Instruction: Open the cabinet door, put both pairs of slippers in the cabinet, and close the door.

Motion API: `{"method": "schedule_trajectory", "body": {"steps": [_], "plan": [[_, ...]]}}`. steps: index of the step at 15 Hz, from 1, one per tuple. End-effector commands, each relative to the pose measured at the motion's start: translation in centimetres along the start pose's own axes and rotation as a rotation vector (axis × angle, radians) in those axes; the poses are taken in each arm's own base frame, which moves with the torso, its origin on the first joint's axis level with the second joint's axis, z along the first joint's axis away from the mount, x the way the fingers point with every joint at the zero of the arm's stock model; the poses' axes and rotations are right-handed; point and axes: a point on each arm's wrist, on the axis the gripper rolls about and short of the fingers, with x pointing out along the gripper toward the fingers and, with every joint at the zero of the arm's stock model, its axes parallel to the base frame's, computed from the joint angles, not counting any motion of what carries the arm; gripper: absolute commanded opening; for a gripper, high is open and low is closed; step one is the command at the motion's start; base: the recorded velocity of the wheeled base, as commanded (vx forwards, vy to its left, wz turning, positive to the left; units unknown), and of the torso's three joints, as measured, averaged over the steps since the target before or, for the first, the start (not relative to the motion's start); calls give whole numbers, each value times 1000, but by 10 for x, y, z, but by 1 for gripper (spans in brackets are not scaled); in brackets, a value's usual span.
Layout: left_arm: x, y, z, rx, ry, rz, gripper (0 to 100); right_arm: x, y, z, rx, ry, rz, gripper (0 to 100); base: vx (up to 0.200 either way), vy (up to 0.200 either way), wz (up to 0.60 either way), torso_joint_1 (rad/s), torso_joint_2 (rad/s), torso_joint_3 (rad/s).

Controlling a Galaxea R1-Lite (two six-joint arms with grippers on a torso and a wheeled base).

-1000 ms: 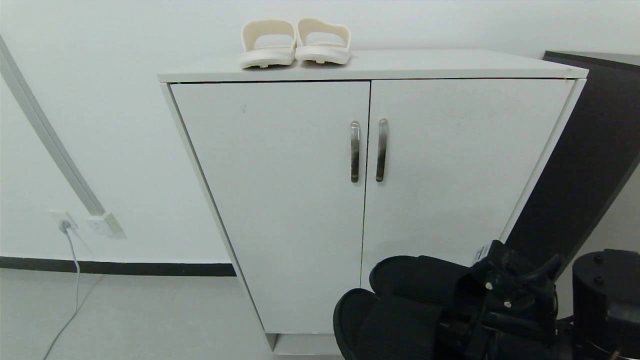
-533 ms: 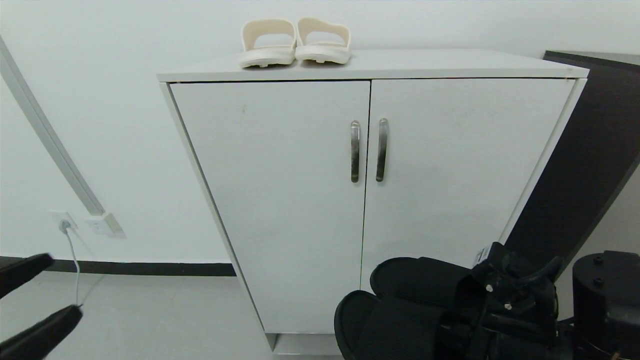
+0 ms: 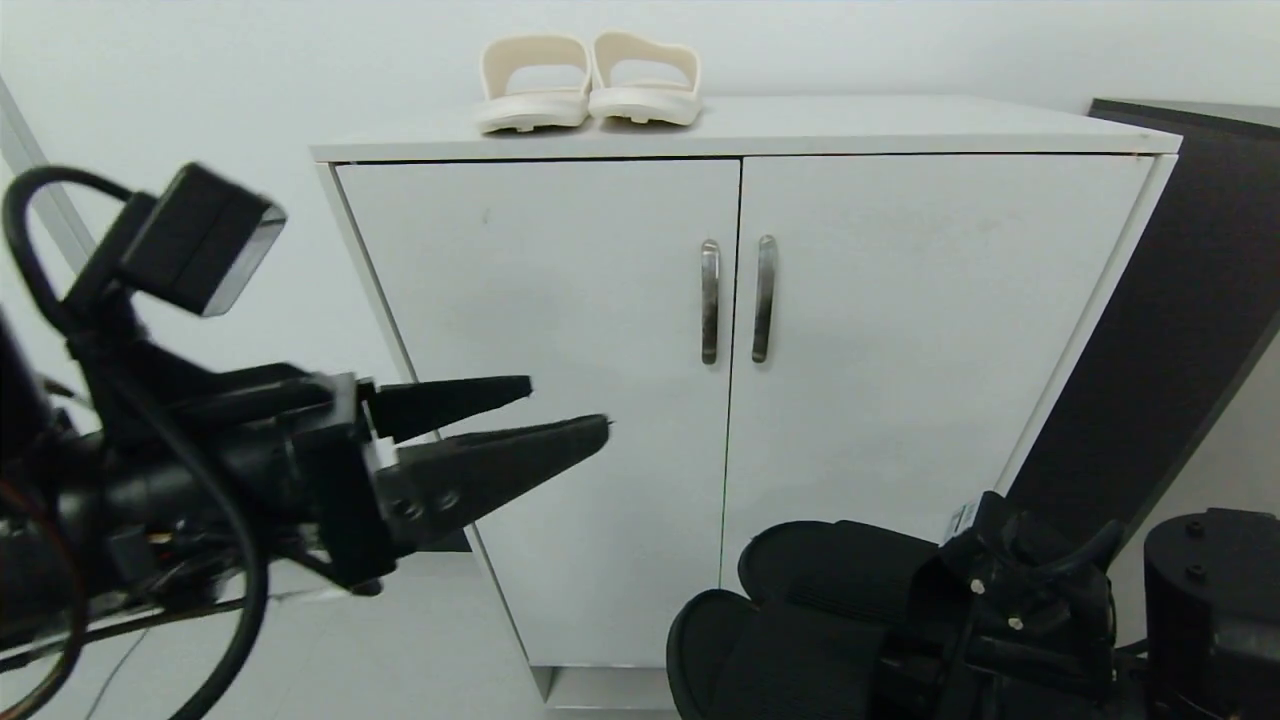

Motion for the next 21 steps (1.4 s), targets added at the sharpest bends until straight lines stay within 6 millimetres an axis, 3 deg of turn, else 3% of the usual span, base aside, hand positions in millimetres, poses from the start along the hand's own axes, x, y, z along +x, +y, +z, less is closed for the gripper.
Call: {"method": "schedule_trajectory", "body": {"steps": [1,5,9,15,21], "plan": [[62,-4,2,-28,64,-80,100,0,0,0,0,1,-1,0,0,0,0,0,0,0],[110,-4,16,-92,52,-140,100,0,0,0,1,1,1,0,0,0,0,0,0,0],[141,4,15,-116,48,-147,100,0,0,0,1,1,3,0,0,0,0,0,0,0],[165,12,22,-120,-31,8,100,1,0,-1,0,8,2,0,0,0,0,0,0,0],[177,18,22,-122,-45,53,100,1,0,-2,0,10,2,0,0,0,0,0,0,0]]}}
